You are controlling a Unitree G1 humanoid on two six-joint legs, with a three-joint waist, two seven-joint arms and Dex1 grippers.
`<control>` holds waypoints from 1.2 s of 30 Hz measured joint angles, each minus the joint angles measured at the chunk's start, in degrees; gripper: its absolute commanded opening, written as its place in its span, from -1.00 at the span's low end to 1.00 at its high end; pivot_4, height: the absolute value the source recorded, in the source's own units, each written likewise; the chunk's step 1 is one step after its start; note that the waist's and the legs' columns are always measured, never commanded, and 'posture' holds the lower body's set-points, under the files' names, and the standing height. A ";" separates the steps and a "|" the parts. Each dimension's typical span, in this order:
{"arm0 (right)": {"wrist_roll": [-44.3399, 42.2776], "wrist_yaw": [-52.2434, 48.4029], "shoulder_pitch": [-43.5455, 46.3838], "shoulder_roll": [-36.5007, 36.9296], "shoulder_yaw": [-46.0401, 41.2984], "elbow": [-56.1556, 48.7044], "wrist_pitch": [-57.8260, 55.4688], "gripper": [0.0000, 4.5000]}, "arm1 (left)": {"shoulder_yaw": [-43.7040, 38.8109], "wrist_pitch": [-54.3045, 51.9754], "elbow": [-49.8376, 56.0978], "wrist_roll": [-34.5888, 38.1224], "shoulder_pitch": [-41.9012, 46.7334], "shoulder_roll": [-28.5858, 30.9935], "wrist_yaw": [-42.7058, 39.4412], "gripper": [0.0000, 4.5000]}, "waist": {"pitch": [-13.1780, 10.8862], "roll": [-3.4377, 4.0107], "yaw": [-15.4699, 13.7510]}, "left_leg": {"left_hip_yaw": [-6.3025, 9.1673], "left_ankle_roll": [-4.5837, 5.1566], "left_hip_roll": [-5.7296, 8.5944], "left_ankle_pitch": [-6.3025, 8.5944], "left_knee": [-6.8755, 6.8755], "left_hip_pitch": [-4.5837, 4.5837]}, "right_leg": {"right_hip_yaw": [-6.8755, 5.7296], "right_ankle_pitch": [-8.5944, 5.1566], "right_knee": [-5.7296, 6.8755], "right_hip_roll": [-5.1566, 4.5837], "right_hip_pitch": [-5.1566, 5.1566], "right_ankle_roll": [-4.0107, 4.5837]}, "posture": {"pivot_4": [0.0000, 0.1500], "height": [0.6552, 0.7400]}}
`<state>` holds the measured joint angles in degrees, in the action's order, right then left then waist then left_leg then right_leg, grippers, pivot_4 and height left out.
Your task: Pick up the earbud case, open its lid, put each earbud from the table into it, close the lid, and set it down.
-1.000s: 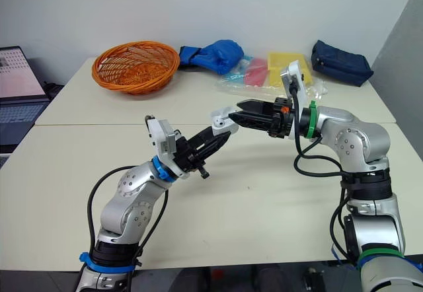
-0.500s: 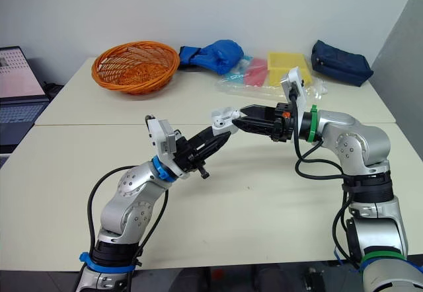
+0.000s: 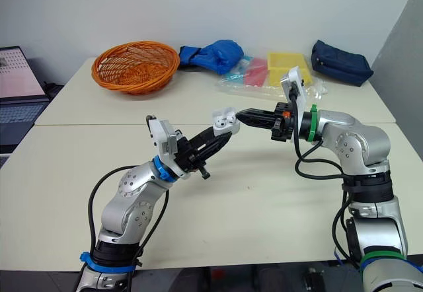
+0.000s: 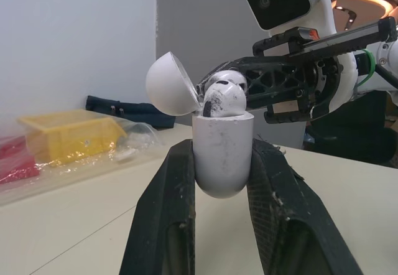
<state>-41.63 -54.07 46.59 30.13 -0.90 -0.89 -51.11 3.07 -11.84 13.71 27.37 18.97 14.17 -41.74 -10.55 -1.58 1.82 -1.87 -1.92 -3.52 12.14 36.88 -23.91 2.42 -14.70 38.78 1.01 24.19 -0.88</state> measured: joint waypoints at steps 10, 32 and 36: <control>0.11 0.44 0.27 0.04 0.00 0.30 0.00 -1.00 | 0.00 0.02 0.00 -0.24 -0.04 -0.12 0.13 -0.65 | 0.00 0.00 0.00 | -0.01 0.00 0.00 0.00 0.00 0.00 | 0.00 0.00 0.00 0.00 0.00 0.00 | 1.00 1.00; 6.15 2.57 7.05 2.73 1.26 9.30 -0.05 -0.69 | 0.06 -0.03 0.02 -0.17 -0.57 0.79 -1.59 -0.65 | 0.00 0.00 0.00 | -0.03 0.01 0.00 0.00 -0.04 0.00 | 0.01 0.00 -0.04 0.00 0.01 0.00 | 1.00 1.00; 8.36 0.25 8.64 1.61 4.72 12.53 -0.14 -0.99 | 0.11 -0.02 -0.03 -0.18 -0.01 1.17 -2.72 -0.65 | 0.00 0.00 0.04 | -0.08 0.01 0.00 0.01 -0.07 -0.02 | 0.01 0.00 -0.06 0.00 0.06 0.00 | 1.00 1.00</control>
<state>-33.27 -53.82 55.23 31.74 3.83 11.65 -51.25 3.18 -11.86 13.68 27.19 18.96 15.34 -44.46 -10.55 -1.58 1.86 -1.95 -1.91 -3.52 12.15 36.81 -23.93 2.43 -14.70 38.72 1.01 24.26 -0.87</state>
